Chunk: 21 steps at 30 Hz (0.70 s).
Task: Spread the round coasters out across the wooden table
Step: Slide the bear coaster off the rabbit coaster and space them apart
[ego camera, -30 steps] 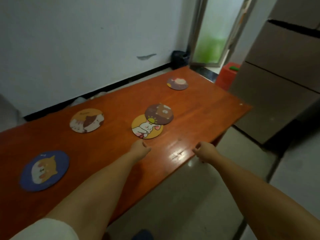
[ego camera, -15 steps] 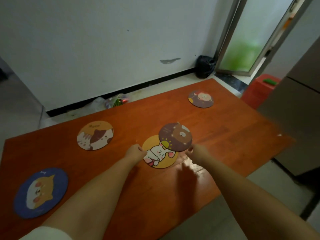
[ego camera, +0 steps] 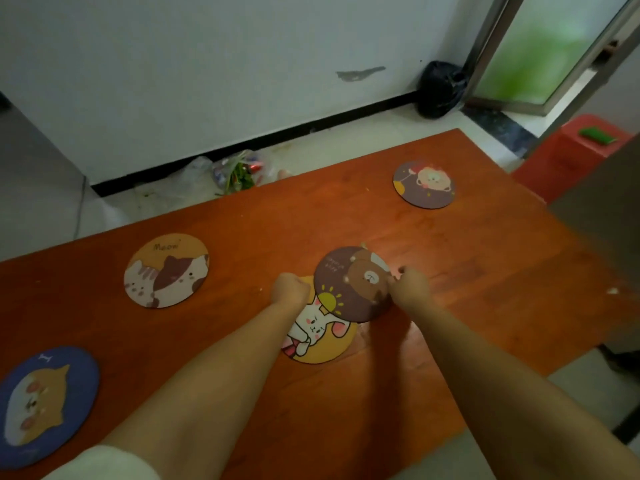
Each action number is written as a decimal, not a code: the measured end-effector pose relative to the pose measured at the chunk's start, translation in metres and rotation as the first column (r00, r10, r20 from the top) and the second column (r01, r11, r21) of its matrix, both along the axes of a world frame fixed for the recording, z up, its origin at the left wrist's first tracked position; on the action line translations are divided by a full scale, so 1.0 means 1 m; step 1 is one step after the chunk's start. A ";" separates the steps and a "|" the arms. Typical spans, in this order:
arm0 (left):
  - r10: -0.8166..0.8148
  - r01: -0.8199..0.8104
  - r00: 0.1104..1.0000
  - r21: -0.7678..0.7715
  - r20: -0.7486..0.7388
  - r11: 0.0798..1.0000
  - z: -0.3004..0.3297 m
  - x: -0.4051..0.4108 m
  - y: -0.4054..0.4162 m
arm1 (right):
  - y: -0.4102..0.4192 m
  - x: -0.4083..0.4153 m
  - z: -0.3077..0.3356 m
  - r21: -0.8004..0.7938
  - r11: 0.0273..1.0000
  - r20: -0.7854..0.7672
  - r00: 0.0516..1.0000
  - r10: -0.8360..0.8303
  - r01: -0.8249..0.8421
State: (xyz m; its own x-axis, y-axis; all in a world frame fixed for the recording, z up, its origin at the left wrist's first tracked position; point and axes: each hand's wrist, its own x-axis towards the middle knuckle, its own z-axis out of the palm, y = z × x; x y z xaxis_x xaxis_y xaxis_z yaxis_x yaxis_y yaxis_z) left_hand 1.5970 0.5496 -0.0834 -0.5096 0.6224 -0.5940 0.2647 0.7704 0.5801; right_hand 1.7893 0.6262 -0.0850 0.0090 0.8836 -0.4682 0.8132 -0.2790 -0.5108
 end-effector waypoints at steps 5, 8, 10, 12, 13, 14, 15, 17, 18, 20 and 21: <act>0.158 -0.156 0.981 -0.033 0.114 0.987 -0.003 0.010 0.013 | 0.016 -0.004 -0.005 -0.089 0.994 -0.106 0.992 -0.071 0.062; 0.281 -0.278 0.937 -0.042 0.207 0.960 -0.002 0.016 0.014 | 0.026 0.000 -0.009 -0.159 0.981 -0.162 0.977 -0.138 0.112; 0.387 -0.388 0.869 -0.059 0.309 0.920 0.000 0.019 0.015 | 0.028 0.004 -0.009 -0.199 0.973 -0.199 0.968 -0.156 0.116; 0.457 -0.467 0.807 -0.068 0.376 0.881 0.002 0.023 0.015 | 0.029 0.007 -0.007 -0.210 0.972 -0.247 0.956 -0.157 0.105; 0.473 -0.493 0.787 -0.059 0.395 0.868 0.004 0.025 0.014 | 0.029 0.008 -0.006 -0.210 0.973 -0.265 0.952 -0.152 0.097; 0.497 -0.520 0.772 -0.055 0.397 0.852 0.004 0.026 0.013 | 0.029 0.008 -0.003 -0.212 0.974 -0.276 0.951 -0.142 0.085; 0.523 -0.549 0.753 -0.056 0.400 0.834 0.009 0.028 0.012 | 0.029 0.008 0.001 -0.206 0.976 -0.286 0.950 -0.128 0.070; 0.540 -0.579 0.734 -0.034 0.412 0.814 0.017 0.027 0.006 | 0.029 0.006 0.009 -0.198 0.980 -0.310 0.947 -0.082 0.020; 0.542 -0.588 0.733 -0.017 0.411 0.808 0.021 0.025 0.002 | 0.028 0.004 0.014 -0.202 0.979 -0.324 0.944 -0.057 -0.010; 0.545 -0.603 0.737 0.023 0.400 0.798 0.030 0.018 -0.012 | 0.023 -0.002 0.025 -0.202 0.977 -0.337 0.941 -0.006 -0.066; 0.553 -0.619 0.729 0.044 0.405 0.784 0.035 0.014 -0.020 | 0.019 -0.007 0.030 -0.197 0.976 -0.347 0.938 0.019 -0.093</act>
State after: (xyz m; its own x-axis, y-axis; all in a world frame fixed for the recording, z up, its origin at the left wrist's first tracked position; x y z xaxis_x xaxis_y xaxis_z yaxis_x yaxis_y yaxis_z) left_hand 1.6112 0.5293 -0.0488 -0.5826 0.3740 -0.7216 -0.4541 0.5866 0.6706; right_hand 1.7825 0.6447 -0.0551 -0.2301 0.7607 -0.6069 0.6175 -0.3679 -0.6953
